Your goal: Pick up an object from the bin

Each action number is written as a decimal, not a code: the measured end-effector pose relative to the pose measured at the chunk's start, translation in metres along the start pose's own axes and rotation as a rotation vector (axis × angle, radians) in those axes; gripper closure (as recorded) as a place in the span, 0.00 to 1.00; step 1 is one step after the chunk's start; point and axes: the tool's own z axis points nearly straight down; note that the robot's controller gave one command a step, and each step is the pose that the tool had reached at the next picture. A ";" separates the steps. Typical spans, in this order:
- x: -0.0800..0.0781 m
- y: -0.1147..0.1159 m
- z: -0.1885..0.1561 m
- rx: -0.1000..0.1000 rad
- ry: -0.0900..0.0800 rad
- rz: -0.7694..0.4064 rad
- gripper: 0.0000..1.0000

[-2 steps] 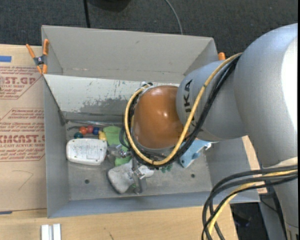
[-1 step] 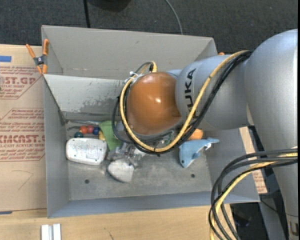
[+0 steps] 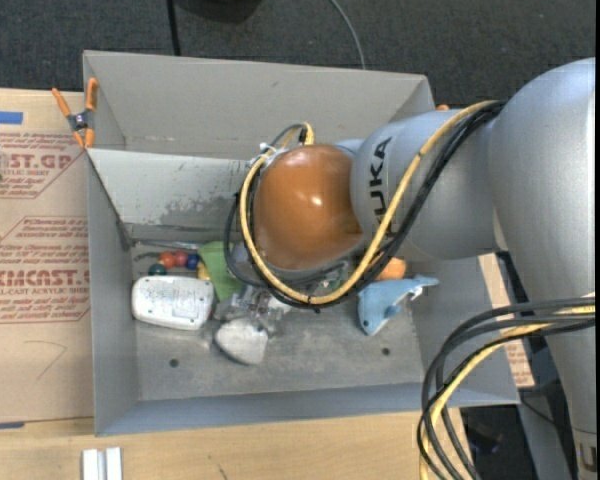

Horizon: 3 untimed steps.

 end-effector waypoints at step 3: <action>-0.017 0.012 -0.001 -0.003 -0.002 -0.034 1.00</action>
Offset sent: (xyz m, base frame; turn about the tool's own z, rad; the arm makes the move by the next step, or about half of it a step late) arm 0.0000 0.0000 0.0000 0.0000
